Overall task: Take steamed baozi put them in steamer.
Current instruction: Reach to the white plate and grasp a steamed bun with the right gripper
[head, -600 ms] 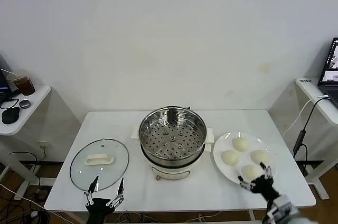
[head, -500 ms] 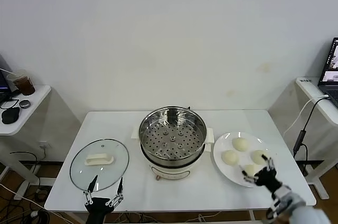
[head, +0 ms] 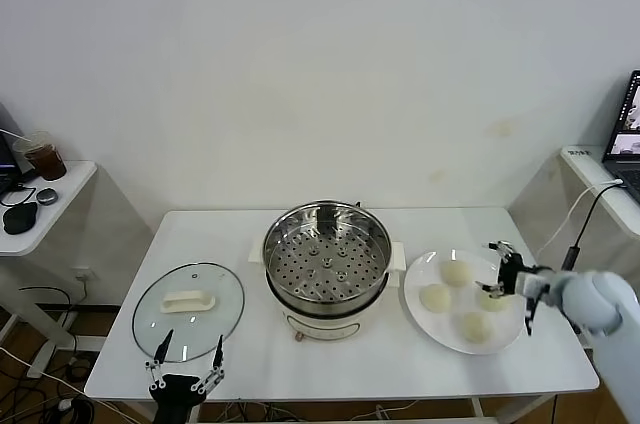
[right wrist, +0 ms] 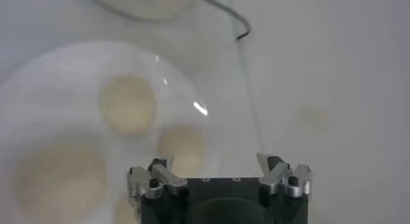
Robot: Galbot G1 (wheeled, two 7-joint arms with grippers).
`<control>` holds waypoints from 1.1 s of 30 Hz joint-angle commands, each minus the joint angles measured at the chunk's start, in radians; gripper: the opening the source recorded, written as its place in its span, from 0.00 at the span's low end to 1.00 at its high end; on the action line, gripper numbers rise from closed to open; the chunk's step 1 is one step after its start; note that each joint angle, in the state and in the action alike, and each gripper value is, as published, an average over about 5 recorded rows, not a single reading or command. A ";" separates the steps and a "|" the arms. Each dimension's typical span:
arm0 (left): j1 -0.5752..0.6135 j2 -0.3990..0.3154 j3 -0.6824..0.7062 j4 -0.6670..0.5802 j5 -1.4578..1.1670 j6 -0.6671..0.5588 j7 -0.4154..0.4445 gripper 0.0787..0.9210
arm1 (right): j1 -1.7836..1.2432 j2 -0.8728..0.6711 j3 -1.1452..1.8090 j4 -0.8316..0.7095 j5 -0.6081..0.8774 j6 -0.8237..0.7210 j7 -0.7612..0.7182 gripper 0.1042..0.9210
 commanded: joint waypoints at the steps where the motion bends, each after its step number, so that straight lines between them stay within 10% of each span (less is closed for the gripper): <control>1: 0.006 -0.005 -0.034 -0.009 0.053 -0.006 -0.003 0.88 | 0.453 -0.024 -0.373 -0.295 -0.056 0.021 -0.292 0.88; 33: -0.023 -0.004 -0.067 0.023 0.054 -0.019 -0.003 0.88 | 0.614 0.244 -0.663 -0.602 -0.054 0.031 -0.243 0.87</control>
